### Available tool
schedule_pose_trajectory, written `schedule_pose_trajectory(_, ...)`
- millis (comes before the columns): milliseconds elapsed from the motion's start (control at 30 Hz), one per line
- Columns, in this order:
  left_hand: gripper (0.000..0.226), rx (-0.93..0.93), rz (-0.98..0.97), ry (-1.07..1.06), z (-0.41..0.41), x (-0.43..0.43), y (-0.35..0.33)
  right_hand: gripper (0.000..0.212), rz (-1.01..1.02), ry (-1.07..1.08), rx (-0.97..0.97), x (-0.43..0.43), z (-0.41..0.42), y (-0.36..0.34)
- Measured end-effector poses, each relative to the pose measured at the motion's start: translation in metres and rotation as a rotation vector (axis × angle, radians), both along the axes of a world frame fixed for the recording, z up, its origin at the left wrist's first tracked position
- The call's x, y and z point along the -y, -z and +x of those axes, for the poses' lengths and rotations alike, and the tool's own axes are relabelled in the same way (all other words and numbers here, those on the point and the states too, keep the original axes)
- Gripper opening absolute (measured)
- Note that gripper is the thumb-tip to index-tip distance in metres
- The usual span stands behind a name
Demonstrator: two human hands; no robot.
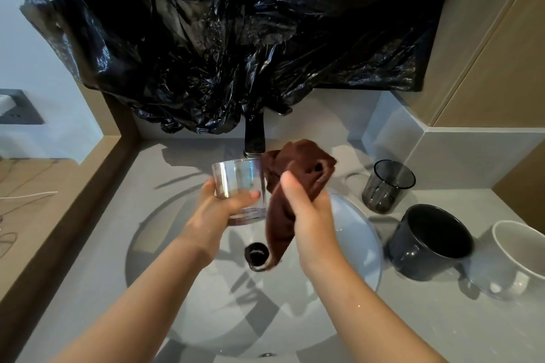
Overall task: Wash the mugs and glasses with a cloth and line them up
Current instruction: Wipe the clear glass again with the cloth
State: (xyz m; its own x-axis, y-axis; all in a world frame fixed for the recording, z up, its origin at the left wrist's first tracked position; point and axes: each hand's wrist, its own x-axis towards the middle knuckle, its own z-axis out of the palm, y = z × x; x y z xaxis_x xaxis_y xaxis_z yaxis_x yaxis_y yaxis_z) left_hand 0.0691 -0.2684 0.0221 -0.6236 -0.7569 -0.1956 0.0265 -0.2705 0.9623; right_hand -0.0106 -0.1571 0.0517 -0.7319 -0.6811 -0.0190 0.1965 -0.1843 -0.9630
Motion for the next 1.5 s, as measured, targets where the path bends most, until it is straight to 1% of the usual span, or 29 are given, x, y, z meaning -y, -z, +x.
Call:
schedule_pose_trajectory(100,0.058,-0.131,0.096,0.052,-0.002,-0.005,-0.009,0.047,0.062,-0.250,-0.151,0.004,0.016,0.008)
schedule_pose_trajectory(167,0.061,-0.182,0.085,0.098,-0.003,-0.009,-0.013,0.056,0.094,-0.291,-0.190,0.008,0.020,0.009)
schedule_pose_trajectory(200,0.058,-0.196,0.051,0.100,-0.004,-0.011,-0.014,0.055,0.113,-0.261,-0.139,0.011,0.017,0.006)
schedule_pose_trajectory(267,0.048,-0.191,-0.038,0.114,-0.005,-0.017,-0.013,0.050,0.126,-0.242,0.136,0.016,0.004,-0.005)
schedule_pose_trajectory(333,0.038,-0.192,-0.115,0.152,-0.007,-0.023,-0.015,0.066,0.067,-0.255,0.410,0.018,-0.005,-0.008)
schedule_pose_trajectory(367,0.040,-0.189,-0.165,0.128,-0.008,-0.024,-0.015,0.067,0.058,-0.237,0.418,0.020,-0.004,-0.004)
schedule_pose_trajectory(400,0.048,-0.196,-0.204,0.098,-0.010,-0.024,-0.016,0.062,0.053,-0.194,0.368,0.021,0.002,-0.001)
schedule_pose_trajectory(467,0.055,-0.249,-0.199,0.057,-0.011,-0.022,-0.016,0.049,0.053,-0.091,0.112,0.022,0.017,0.015)
schedule_pose_trajectory(533,0.041,-0.293,-0.132,0.090,-0.010,-0.023,-0.019,0.052,0.059,-0.044,-0.162,0.019,0.025,0.026)
schedule_pose_trajectory(600,0.032,-0.250,-0.094,0.172,-0.009,-0.021,-0.018,0.049,0.035,0.008,-0.324,0.017,0.019,0.025)
schedule_pose_trajectory(633,0.030,-0.222,-0.094,0.217,-0.007,-0.019,-0.019,0.043,0.035,0.005,-0.356,0.015,0.014,0.023)
schedule_pose_trajectory(667,0.031,-0.194,-0.089,0.243,-0.007,-0.017,-0.021,0.037,0.036,-0.007,-0.324,0.014,0.009,0.022)
schedule_pose_trajectory(733,0.041,-0.143,-0.065,0.248,-0.006,-0.012,-0.023,0.034,0.050,-0.051,-0.109,0.014,0.000,0.019)
schedule_pose_trajectory(800,0.055,-0.118,-0.021,0.232,-0.007,-0.011,-0.021,0.061,0.089,-0.102,0.029,0.015,-0.004,0.016)
schedule_pose_trajectory(867,0.068,-0.098,0.058,0.180,-0.008,-0.010,-0.018,0.083,0.009,-0.154,0.118,0.012,-0.004,0.018)
schedule_pose_trajectory(900,0.072,-0.096,0.102,0.151,-0.009,-0.009,-0.017,0.080,-0.082,-0.176,0.100,0.010,-0.001,0.021)
schedule_pose_trajectory(933,0.075,-0.101,0.139,0.121,-0.009,-0.008,-0.017,0.064,-0.141,-0.191,0.017,0.007,0.004,0.023)
schedule_pose_trajectory(967,0.075,-0.110,0.153,0.108,-0.009,-0.007,-0.018,0.044,-0.131,-0.166,-0.103,0.005,0.007,0.026)
schedule_pose_trajectory(1000,0.072,-0.113,0.146,0.113,-0.009,-0.008,-0.018,0.032,-0.081,-0.100,-0.270,0.005,0.008,0.029)
schedule_pose_trajectory(1067,0.060,-0.123,0.110,0.139,-0.010,-0.013,-0.018,0.030,-0.005,0.010,-0.527,0.008,0.008,0.032)
schedule_pose_trajectory(1100,0.049,-0.127,0.088,0.148,-0.011,-0.015,-0.017,0.032,0.004,0.060,-0.552,0.009,0.006,0.030)
schedule_pose_trajectory(1133,0.038,-0.133,0.064,0.148,-0.012,-0.016,-0.016,0.035,0.002,0.076,-0.476,0.011,0.003,0.029)
schedule_pose_trajectory(1167,0.031,-0.150,0.033,0.142,-0.013,-0.017,-0.017,0.038,-0.020,0.063,-0.288,0.014,-0.001,0.026)
schedule_pose_trajectory(1200,0.034,-0.162,-0.004,0.117,-0.014,-0.018,-0.018,0.041,-0.053,0.024,-0.039,0.017,-0.005,0.024)
schedule_pose_trajectory(1267,0.057,-0.141,-0.110,0.075,-0.016,-0.016,-0.021,0.047,-0.104,-0.137,0.457,0.020,-0.011,0.021)
schedule_pose_trajectory(1300,0.064,-0.105,-0.178,0.078,-0.017,-0.015,-0.023,0.053,-0.093,-0.193,0.601,0.020,-0.013,0.021)
schedule_pose_trajectory(1367,0.058,-0.019,-0.265,0.110,-0.018,-0.014,-0.026,0.057,-0.118,-0.245,0.709,0.016,-0.015,0.021)
schedule_pose_trajectory(1433,0.061,0.044,-0.292,0.162,-0.017,-0.012,-0.033,0.053,-0.148,-0.268,0.730,0.012,-0.019,0.022)
schedule_pose_trajectory(1500,0.069,0.084,-0.358,0.208,-0.012,-0.007,-0.040,0.053,-0.104,-0.286,0.697,0.010,-0.023,0.022)
